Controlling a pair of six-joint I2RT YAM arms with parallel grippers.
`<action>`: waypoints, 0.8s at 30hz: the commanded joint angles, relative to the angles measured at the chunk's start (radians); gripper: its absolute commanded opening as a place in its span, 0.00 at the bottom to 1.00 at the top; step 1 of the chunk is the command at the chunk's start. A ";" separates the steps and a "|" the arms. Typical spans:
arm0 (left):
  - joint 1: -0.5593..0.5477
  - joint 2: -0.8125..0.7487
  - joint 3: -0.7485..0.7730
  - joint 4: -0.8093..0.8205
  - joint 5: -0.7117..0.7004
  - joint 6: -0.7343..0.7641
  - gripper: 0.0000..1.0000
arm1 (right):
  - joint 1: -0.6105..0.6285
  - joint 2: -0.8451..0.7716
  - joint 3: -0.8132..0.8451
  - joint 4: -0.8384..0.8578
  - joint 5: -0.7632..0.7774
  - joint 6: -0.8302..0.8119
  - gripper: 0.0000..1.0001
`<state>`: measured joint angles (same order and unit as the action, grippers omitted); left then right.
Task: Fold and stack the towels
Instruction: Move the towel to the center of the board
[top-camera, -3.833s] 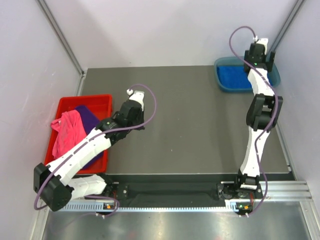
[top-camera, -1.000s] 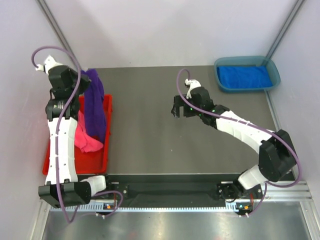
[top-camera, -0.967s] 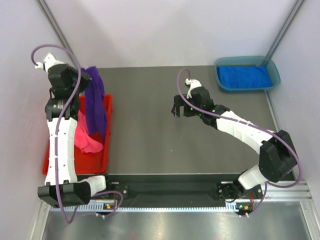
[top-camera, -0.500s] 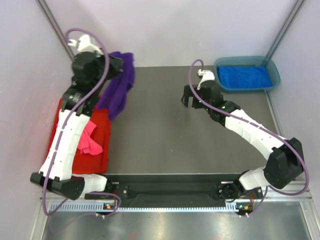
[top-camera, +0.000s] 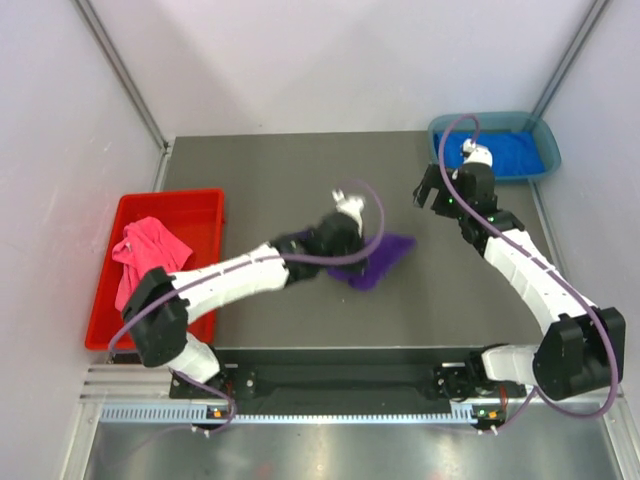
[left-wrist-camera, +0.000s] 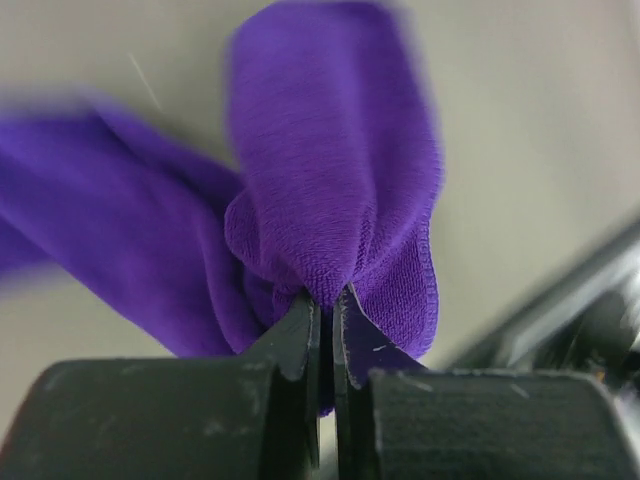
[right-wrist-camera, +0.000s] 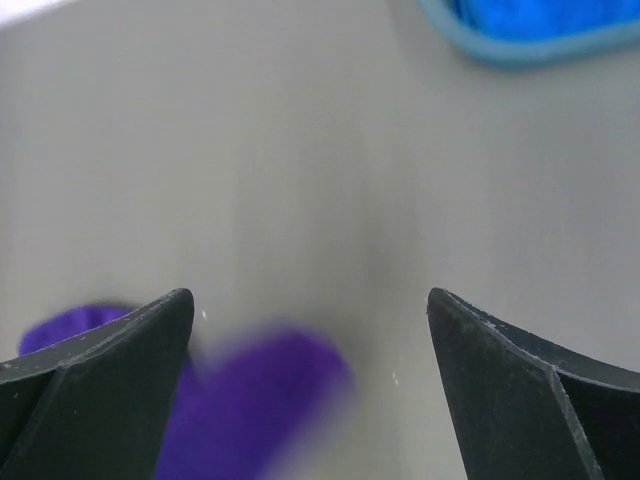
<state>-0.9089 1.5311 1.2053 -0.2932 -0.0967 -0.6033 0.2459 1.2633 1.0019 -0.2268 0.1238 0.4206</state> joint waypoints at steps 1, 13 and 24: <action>-0.146 -0.049 -0.187 0.184 0.044 -0.076 0.00 | -0.003 -0.002 -0.042 0.059 -0.036 0.017 1.00; -0.309 -0.308 -0.406 0.142 -0.102 -0.154 0.08 | 0.133 0.205 0.014 0.084 -0.096 -0.022 0.97; -0.128 -0.195 -0.354 -0.063 -0.227 -0.280 0.00 | 0.147 -0.050 -0.301 0.092 -0.021 0.063 0.92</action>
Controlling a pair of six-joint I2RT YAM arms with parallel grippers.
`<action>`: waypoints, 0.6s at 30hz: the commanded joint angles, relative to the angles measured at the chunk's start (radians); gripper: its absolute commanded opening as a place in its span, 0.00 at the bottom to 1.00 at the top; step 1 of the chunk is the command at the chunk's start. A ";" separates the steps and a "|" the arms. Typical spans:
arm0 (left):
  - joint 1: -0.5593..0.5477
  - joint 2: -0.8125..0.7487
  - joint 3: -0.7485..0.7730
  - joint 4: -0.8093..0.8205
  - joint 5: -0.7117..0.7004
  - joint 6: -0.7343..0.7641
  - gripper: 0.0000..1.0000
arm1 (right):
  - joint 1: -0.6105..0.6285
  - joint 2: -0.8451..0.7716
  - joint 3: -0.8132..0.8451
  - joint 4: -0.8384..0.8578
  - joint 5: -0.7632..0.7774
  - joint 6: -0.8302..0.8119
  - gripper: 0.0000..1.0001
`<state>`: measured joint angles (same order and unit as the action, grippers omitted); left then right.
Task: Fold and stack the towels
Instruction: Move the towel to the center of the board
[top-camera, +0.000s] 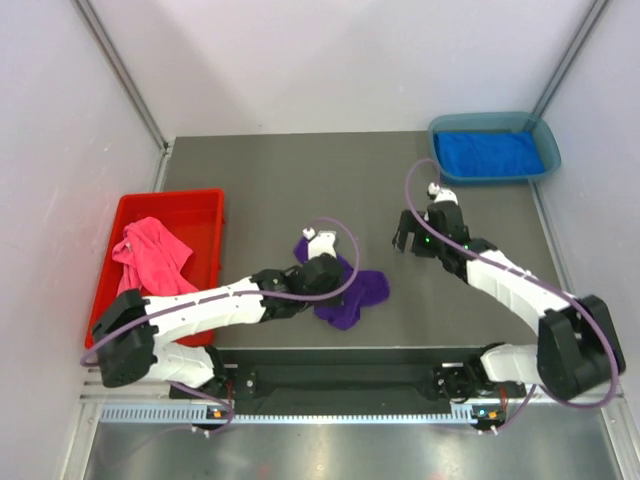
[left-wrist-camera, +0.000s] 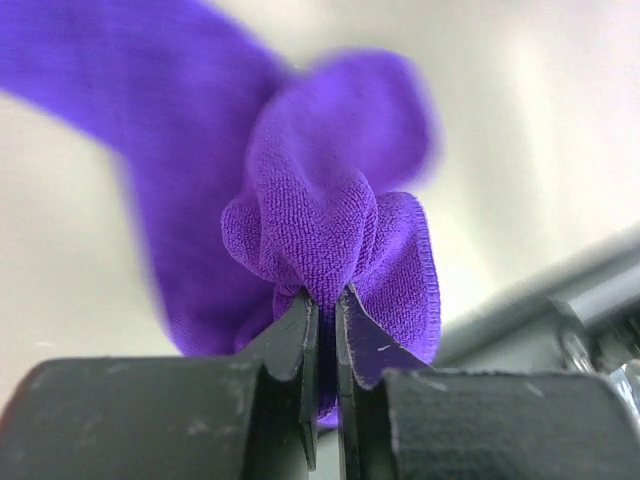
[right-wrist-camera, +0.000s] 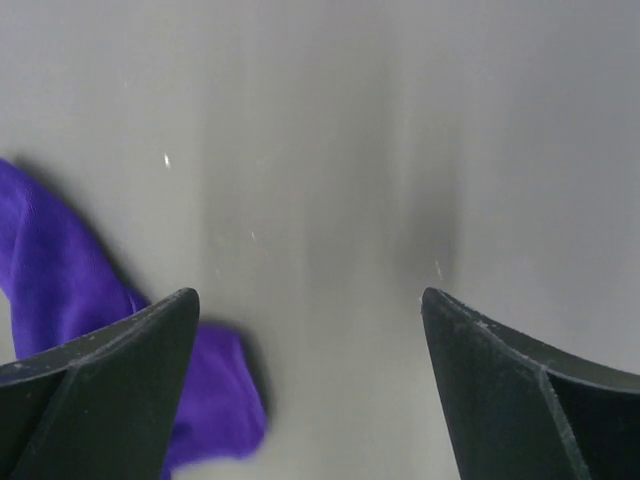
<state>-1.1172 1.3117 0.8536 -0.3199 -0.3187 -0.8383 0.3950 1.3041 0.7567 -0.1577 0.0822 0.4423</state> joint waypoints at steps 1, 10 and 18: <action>0.136 0.027 -0.016 -0.018 0.027 -0.042 0.00 | -0.001 -0.104 -0.078 0.024 -0.004 0.048 0.90; 0.214 0.047 -0.088 -0.008 0.127 -0.036 0.15 | 0.135 -0.186 -0.217 0.052 0.017 0.137 0.71; 0.212 -0.003 0.036 -0.117 0.098 0.067 0.42 | 0.171 -0.220 -0.293 0.121 -0.025 0.199 0.64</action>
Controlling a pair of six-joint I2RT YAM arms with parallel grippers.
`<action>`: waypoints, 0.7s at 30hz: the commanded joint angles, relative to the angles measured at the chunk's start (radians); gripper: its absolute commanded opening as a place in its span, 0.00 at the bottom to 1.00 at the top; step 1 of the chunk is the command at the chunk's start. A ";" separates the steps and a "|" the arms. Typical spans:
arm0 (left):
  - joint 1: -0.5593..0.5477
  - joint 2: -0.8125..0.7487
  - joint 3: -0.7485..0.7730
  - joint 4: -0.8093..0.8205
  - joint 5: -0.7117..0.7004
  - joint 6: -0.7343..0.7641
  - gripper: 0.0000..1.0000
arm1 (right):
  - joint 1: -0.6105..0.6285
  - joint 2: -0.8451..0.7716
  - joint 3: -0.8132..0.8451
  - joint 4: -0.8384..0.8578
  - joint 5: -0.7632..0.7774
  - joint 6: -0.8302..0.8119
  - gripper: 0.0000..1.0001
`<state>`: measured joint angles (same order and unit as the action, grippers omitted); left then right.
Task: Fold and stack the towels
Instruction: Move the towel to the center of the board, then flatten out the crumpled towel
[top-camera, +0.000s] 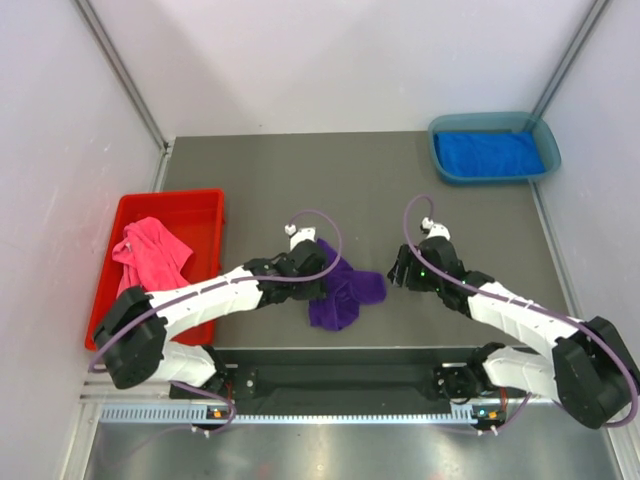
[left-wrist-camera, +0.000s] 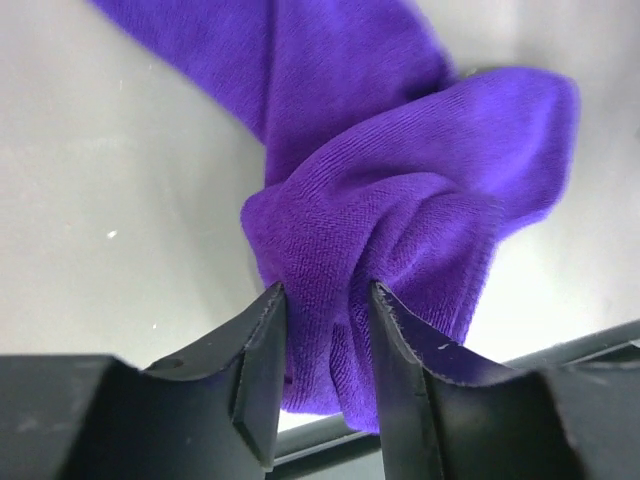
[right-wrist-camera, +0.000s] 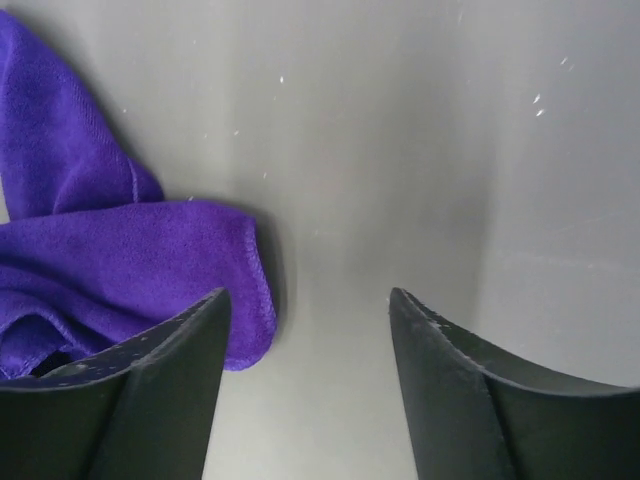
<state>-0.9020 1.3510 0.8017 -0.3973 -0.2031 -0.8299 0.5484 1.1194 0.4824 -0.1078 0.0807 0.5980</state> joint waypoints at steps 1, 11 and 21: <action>-0.003 -0.046 0.118 -0.052 -0.031 0.066 0.43 | 0.022 -0.038 -0.030 0.080 -0.027 0.046 0.61; -0.006 -0.067 0.228 -0.100 -0.032 0.117 0.44 | 0.100 -0.012 -0.071 0.132 -0.021 0.080 0.58; -0.014 -0.030 0.335 -0.104 -0.001 0.175 0.44 | 0.114 0.033 -0.082 0.177 -0.013 0.094 0.43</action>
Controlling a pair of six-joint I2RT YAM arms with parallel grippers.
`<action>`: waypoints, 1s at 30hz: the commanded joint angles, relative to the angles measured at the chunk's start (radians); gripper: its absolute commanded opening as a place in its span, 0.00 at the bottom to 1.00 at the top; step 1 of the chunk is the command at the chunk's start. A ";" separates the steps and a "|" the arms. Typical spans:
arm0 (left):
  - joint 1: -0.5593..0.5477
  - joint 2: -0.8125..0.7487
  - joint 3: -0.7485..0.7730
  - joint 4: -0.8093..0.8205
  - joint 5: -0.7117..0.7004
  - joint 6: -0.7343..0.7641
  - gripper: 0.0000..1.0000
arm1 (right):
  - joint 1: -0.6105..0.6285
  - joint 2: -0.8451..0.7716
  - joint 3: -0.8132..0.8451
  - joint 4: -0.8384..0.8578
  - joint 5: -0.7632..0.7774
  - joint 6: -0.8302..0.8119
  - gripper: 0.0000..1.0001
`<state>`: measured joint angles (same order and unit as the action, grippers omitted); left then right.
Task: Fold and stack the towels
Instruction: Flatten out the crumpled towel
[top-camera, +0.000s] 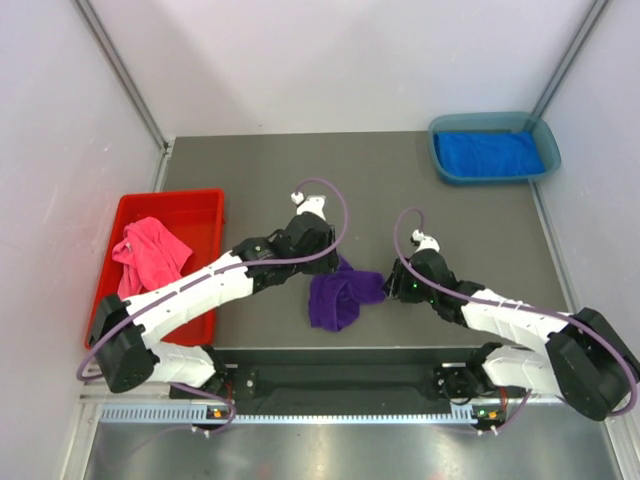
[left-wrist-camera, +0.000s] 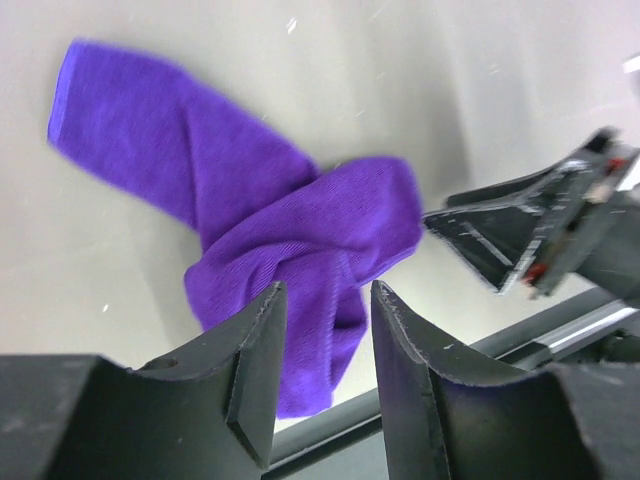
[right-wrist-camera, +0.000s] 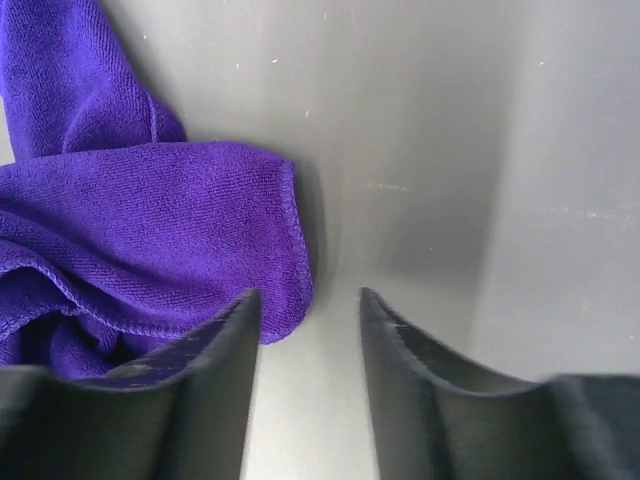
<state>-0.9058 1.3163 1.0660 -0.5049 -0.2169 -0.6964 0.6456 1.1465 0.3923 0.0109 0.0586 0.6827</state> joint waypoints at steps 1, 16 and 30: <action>-0.011 0.006 0.077 0.003 0.011 0.050 0.45 | 0.017 0.009 0.016 0.057 0.009 0.006 0.39; -0.033 0.044 0.195 0.011 0.037 0.113 0.46 | 0.016 -0.086 0.095 -0.066 0.037 -0.014 0.10; -0.116 0.221 0.235 0.085 0.143 0.195 0.47 | -0.044 -0.221 0.155 -0.253 0.141 -0.052 0.19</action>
<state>-0.9878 1.4925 1.2575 -0.4801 -0.1104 -0.5423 0.6323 0.9562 0.5045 -0.1844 0.1261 0.6548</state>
